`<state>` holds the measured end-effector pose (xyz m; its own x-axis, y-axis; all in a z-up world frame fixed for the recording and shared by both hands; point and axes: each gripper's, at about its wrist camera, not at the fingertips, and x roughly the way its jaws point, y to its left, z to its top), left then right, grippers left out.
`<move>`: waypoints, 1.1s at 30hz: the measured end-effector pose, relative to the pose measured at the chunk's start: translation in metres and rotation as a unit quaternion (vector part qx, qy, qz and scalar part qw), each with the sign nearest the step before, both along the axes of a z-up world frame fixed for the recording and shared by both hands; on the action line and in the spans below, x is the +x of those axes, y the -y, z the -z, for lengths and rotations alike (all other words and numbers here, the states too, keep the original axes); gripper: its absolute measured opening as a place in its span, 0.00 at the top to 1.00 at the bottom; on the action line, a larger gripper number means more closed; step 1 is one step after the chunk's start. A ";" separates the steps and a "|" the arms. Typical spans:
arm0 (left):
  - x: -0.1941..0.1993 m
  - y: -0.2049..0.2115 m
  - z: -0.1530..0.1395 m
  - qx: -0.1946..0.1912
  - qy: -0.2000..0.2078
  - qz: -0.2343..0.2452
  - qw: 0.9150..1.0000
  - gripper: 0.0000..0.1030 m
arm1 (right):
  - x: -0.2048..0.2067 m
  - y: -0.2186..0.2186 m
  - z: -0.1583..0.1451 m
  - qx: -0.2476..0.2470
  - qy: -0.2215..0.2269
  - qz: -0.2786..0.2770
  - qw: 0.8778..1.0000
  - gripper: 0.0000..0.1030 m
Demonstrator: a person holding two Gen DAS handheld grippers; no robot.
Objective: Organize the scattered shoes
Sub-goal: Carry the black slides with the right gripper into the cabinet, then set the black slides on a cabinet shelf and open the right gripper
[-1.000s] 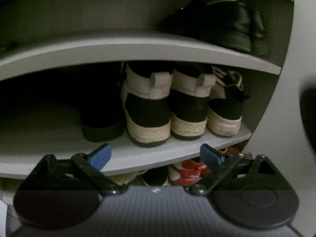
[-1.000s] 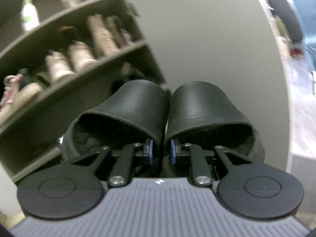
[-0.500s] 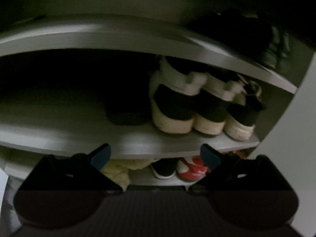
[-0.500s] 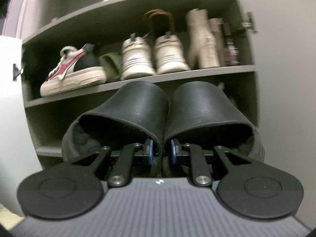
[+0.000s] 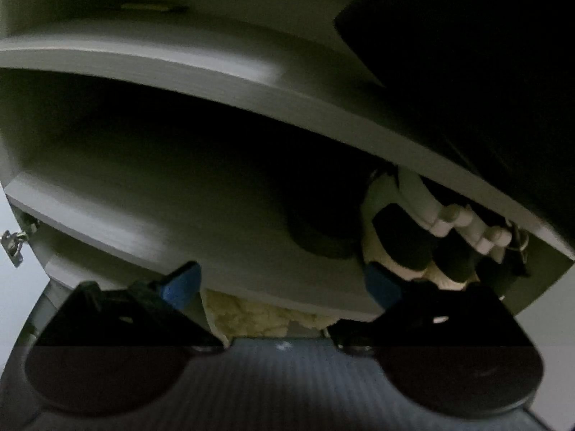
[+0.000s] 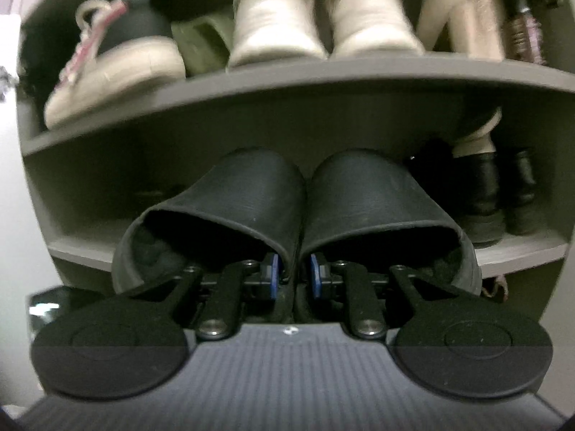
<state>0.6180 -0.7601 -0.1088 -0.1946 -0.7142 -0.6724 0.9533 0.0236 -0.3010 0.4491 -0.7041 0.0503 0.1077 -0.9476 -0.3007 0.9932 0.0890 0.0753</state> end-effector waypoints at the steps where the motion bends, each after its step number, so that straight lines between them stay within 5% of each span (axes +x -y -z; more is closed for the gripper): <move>1: 0.000 0.000 0.000 0.002 0.000 -0.001 1.000 0.04 | 0.004 0.007 0.002 0.000 -0.006 0.000 1.000 0.80; 13: 0.006 -0.001 -0.001 0.012 -0.013 -0.008 1.000 0.04 | 0.027 0.087 0.020 -0.015 -0.019 0.029 0.999 0.78; 18: 0.004 -0.001 0.001 0.009 -0.009 -0.002 1.000 0.03 | 0.029 0.097 0.033 -0.025 -0.011 0.036 0.999 0.59; 27: -0.009 -0.007 0.005 0.012 0.002 0.027 1.000 0.02 | 0.017 0.041 0.037 -0.070 -0.004 0.028 0.997 0.59; 33: -0.032 -0.021 0.009 0.003 -0.003 0.068 0.998 0.01 | -0.021 -0.040 0.040 -0.084 -0.053 0.095 0.990 0.59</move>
<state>0.5863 -0.7387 -0.1173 -0.2935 -0.6774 -0.6745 0.9460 -0.1045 -0.3067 0.4281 -0.6642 0.0100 -0.1013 -0.9854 -0.1369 0.9947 -0.0981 -0.0304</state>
